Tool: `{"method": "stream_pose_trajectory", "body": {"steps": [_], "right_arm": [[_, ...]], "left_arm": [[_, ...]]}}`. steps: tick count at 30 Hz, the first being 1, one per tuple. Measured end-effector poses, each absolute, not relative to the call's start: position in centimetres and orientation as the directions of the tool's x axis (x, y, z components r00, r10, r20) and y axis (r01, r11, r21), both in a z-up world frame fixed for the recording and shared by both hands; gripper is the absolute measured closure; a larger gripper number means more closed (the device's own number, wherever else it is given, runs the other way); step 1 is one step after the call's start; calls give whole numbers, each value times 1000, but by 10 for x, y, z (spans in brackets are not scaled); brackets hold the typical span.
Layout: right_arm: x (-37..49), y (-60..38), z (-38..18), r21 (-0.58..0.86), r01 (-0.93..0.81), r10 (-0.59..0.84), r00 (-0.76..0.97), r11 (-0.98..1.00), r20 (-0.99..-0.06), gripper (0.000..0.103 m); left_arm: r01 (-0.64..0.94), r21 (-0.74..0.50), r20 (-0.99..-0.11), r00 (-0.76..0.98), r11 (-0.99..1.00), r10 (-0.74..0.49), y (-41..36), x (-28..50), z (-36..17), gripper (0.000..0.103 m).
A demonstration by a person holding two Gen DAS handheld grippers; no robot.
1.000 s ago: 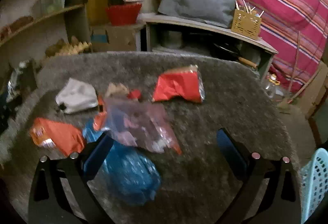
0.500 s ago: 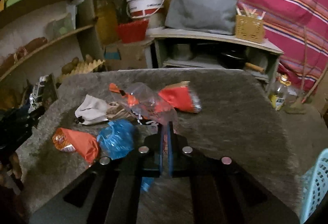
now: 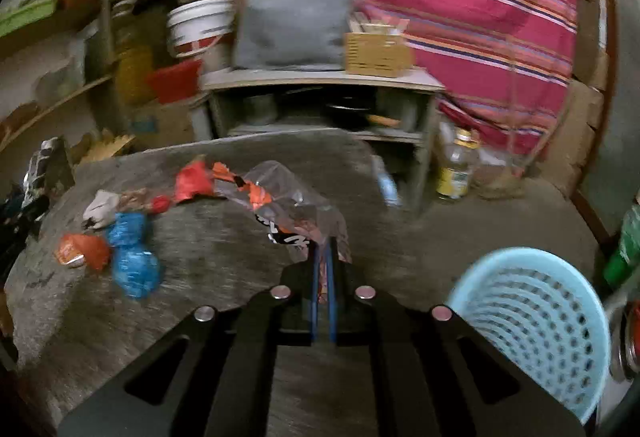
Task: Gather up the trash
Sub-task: 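Carry the wrapper and clear bag toward the blue basket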
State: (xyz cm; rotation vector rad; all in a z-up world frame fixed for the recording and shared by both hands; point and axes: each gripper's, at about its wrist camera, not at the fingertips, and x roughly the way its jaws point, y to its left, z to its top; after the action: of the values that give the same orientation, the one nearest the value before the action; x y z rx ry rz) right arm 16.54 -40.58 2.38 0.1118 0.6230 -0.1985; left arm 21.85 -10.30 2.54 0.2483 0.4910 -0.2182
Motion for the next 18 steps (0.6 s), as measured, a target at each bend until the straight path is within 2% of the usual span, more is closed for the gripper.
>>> {"method": "stream_pose_trajectory", "body": {"steps": [9,18], "right_arm": [[87,-524,16,28,439,-332,719,898,-611,99],[42,-596,-12,70,531,-367,668,845,-647,99]], "left_arm": [[497,139,-484,789,857,-379,-248,169,25,66],[659,69,-532,659,749,-531,-377,126,2,66]]}}
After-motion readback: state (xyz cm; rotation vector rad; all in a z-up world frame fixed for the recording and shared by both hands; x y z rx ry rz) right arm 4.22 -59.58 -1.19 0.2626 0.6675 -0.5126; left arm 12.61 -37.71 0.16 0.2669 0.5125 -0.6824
